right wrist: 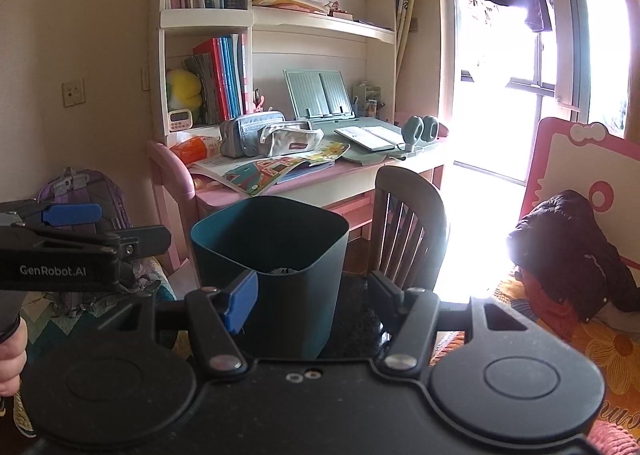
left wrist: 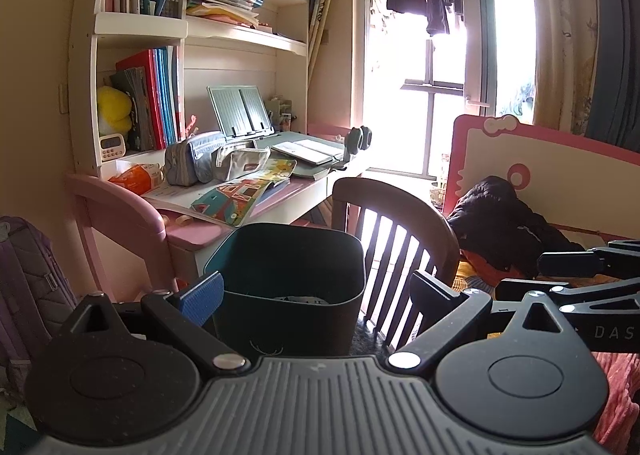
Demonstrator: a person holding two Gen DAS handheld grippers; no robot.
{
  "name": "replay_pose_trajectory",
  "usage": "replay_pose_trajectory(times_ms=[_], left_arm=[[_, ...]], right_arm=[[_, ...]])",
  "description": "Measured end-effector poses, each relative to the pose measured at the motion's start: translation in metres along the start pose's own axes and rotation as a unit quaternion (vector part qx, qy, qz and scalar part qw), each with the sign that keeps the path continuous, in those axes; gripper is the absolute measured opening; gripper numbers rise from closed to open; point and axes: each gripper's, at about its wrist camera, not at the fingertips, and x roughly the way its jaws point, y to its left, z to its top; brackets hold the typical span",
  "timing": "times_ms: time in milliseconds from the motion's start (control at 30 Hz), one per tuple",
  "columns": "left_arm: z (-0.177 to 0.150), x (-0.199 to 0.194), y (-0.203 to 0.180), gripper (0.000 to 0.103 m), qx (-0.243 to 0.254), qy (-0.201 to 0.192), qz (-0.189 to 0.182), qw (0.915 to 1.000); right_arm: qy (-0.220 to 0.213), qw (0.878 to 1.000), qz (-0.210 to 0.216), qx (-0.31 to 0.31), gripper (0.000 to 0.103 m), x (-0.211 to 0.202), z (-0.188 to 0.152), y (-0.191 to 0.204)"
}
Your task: Collect trash
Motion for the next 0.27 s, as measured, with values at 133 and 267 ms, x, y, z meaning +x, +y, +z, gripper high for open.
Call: replay_pose_trajectory(times_ms=[133, 267], left_arm=[[-0.0013, -0.0022, 0.0000, 0.100, -0.001, -0.004, -0.002, 1.0000], [-0.0038, -0.0041, 0.0022, 0.100, 0.001, -0.010, 0.006, 0.9999]], right_arm=[[0.003, 1.000, 0.005, 0.000, 0.060, 0.0033, -0.0005, 0.0018], [0.006, 1.000, 0.009, -0.004, 0.060, 0.0055, -0.0017, 0.0054]])
